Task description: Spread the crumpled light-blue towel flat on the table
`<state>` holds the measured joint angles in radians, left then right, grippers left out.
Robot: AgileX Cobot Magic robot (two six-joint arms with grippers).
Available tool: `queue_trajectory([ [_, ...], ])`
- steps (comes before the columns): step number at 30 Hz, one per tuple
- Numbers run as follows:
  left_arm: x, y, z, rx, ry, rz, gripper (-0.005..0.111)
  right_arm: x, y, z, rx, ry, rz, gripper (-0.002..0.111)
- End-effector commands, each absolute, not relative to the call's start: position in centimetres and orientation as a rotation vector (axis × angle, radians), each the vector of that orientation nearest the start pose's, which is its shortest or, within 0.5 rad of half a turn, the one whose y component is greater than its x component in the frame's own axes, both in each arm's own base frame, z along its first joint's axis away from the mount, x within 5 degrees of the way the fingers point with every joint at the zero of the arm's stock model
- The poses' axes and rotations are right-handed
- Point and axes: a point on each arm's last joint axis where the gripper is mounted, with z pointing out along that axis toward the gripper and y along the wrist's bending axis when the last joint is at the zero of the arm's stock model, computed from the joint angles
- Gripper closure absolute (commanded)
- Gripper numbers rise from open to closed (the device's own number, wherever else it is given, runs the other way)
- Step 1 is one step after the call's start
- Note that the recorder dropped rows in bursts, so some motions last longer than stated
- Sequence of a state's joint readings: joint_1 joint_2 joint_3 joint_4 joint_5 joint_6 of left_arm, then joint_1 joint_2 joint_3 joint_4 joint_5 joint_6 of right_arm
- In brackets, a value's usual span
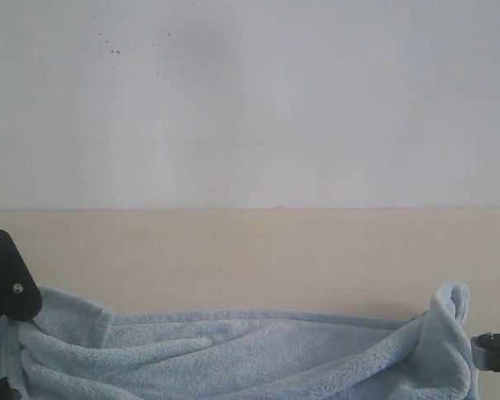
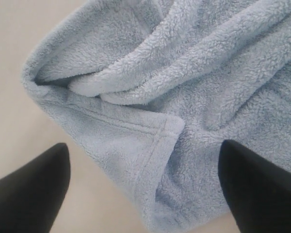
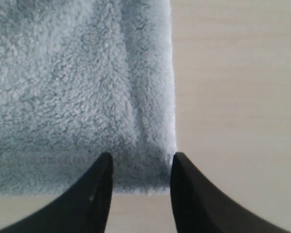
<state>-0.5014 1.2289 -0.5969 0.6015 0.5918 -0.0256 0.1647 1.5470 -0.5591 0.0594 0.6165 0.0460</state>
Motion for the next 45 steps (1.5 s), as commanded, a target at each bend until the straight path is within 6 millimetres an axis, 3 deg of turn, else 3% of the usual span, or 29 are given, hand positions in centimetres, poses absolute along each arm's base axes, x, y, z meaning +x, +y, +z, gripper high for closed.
queue_trajectory([
  [1,19.6,-7.8,21.5,1.118,2.336,0.387,0.029,20.6,3.7,13.3,-0.1,3.099,0.067,0.072],
  [21,19.6,-7.8,21.6,1.099,2.341,0.381,0.029,20.4,3.6,13.2,-0.11,3.115,0.064,0.073],
  [23,19.6,-7.8,21.6,1.099,2.341,0.381,0.029,20.4,3.6,13.2,-0.113,3.115,0.064,0.08],
  [27,19.6,-7.8,21.6,1.099,2.341,0.381,0.029,20.4,3.6,13.2,-0.122,3.119,0.064,0.108],
  [28,19.6,-7.8,21.6,1.099,2.341,0.381,0.029,20.4,3.6,13.2,-0.122,3.119,0.064,0.108],
  [33,19.5,-7.8,21.9,1.089,2.323,0.374,0.029,21.5,3.9,14.2,-0.175,3.092,0.08,0.108],
  [35,19.5,-7.8,21.9,1.089,2.323,0.374,0.029,20.9,3.5,13.7,-0.187,3.115,0.021,0.108],
  [37,19.5,-7.8,21.9,1.089,2.323,0.374,0.029,20.4,3.3,13.4,-0.148,3.136,0.0,0.095],
  [38,19.5,-7.8,21.9,1.089,2.323,0.374,0.029,20.4,3.3,13.4,-0.113,3.138,0.0,0.079],
  [40,19.5,-7.8,21.9,1.089,2.323,0.374,0.029,20.5,3.3,13.4,-0.096,3.127,0.003,0.057],
  [45,19.5,-7.8,21.9,1.086,2.326,0.37,0.029,20.6,3.3,13.4,-0.057,3.12,0.005,0.071],
])
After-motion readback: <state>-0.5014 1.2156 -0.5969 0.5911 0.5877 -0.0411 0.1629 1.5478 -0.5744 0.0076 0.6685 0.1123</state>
